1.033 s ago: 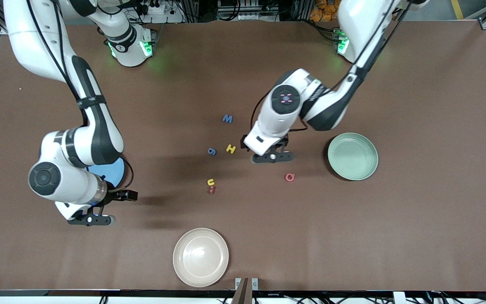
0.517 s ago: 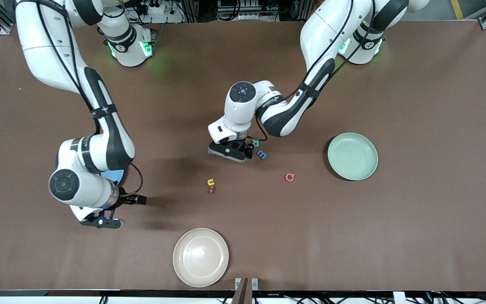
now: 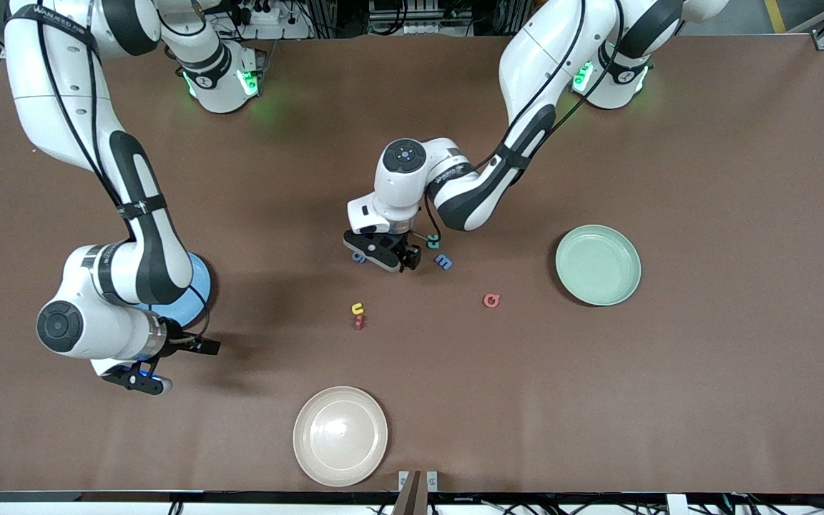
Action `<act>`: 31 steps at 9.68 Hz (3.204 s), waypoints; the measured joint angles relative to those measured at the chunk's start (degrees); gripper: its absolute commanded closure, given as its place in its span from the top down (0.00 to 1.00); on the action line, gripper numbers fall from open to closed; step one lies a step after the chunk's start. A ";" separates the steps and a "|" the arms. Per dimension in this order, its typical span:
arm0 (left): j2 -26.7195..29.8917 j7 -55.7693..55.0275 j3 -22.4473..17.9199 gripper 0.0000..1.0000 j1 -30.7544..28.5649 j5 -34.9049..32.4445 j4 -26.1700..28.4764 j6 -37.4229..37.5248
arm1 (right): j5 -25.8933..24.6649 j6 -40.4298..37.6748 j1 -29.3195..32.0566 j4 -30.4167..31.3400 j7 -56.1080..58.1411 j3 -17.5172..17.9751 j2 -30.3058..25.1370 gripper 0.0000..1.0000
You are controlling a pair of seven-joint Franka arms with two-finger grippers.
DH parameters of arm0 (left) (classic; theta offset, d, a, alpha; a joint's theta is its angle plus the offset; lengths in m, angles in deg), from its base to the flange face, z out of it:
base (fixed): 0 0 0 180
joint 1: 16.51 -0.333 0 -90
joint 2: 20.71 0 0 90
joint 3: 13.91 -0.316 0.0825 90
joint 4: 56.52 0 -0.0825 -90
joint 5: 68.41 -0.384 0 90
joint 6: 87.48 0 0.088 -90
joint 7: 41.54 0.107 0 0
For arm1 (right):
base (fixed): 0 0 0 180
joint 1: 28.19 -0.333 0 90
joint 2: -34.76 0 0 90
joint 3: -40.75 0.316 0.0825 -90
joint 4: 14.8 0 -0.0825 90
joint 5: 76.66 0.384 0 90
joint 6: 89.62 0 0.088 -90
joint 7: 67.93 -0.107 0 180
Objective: Sort upper and lower case letters into plates
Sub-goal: 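Grasp the yellow H with the left gripper while the right gripper moves aside, then carry the H to the green plate while the right gripper grasps the m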
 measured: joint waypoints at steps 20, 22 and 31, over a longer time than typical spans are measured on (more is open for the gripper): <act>-0.64 -0.56 0.21 0.15 0.77 1.45 3.12 -0.17 | 0.06 8.54 -8.36 -2.18 -0.61 1.99 1.24 1.00; -0.54 -0.56 -0.14 0.15 -0.12 1.45 2.87 0.35 | 0.06 10.09 -8.88 -2.17 -0.59 2.08 1.92 1.00; 14.41 34.22 7.28 0.13 -35.64 1.84 9.02 33.87 | -5.68 9.47 -25.62 -8.23 -15.28 -1.33 8.80 1.00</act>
